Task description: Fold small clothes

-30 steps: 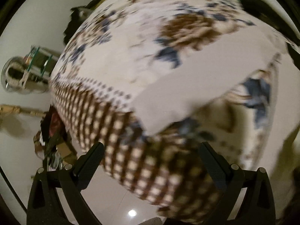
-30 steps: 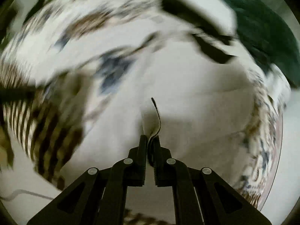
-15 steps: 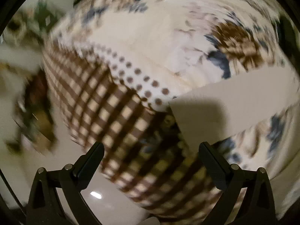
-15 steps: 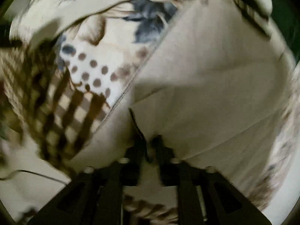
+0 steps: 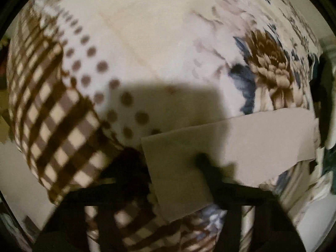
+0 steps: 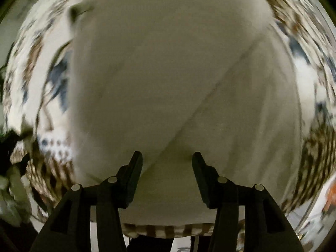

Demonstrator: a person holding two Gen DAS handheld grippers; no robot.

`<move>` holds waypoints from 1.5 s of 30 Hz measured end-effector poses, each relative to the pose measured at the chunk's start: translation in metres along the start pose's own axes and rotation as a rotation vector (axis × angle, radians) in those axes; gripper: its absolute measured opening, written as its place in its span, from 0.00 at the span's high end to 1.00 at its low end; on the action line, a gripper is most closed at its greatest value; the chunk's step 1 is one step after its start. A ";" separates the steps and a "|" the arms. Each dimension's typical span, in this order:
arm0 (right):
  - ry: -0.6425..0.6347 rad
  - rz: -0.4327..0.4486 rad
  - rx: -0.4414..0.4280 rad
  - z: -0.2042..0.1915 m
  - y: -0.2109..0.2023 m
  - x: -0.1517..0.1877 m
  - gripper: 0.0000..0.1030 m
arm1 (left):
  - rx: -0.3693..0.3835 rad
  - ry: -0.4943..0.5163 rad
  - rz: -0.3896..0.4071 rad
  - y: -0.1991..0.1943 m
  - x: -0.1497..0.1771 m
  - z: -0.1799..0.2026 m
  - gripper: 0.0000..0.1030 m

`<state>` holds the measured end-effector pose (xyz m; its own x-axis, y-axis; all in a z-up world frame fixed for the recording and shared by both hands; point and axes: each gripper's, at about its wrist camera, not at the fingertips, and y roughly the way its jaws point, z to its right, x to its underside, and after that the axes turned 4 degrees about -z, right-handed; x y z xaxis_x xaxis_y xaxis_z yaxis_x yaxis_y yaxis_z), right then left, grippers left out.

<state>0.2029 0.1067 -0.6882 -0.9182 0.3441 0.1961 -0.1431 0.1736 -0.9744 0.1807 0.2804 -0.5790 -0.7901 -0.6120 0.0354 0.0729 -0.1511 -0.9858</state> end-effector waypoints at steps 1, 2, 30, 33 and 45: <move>0.021 0.006 0.019 0.008 -0.002 -0.002 0.50 | 0.003 0.014 0.016 -0.004 0.000 0.002 0.88; 0.037 0.016 0.027 0.014 -0.005 -0.004 0.50 | -0.002 0.027 0.033 -0.008 0.001 0.004 0.93; 0.191 0.053 0.110 0.328 -0.091 0.089 0.50 | 0.068 1.088 0.090 -0.070 0.332 0.252 0.95; 0.223 0.047 0.113 0.382 -0.100 0.105 0.50 | 0.053 1.152 0.071 -0.057 0.358 0.257 0.95; 0.300 0.074 -0.045 0.468 -0.130 0.165 0.50 | -0.011 1.066 -0.048 -0.026 0.357 0.264 0.75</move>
<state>-0.1026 -0.2913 -0.5806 -0.7742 0.6134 0.1557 -0.0575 0.1769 -0.9826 0.0576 -0.1391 -0.4976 -0.9170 0.3903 -0.0823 0.0262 -0.1470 -0.9888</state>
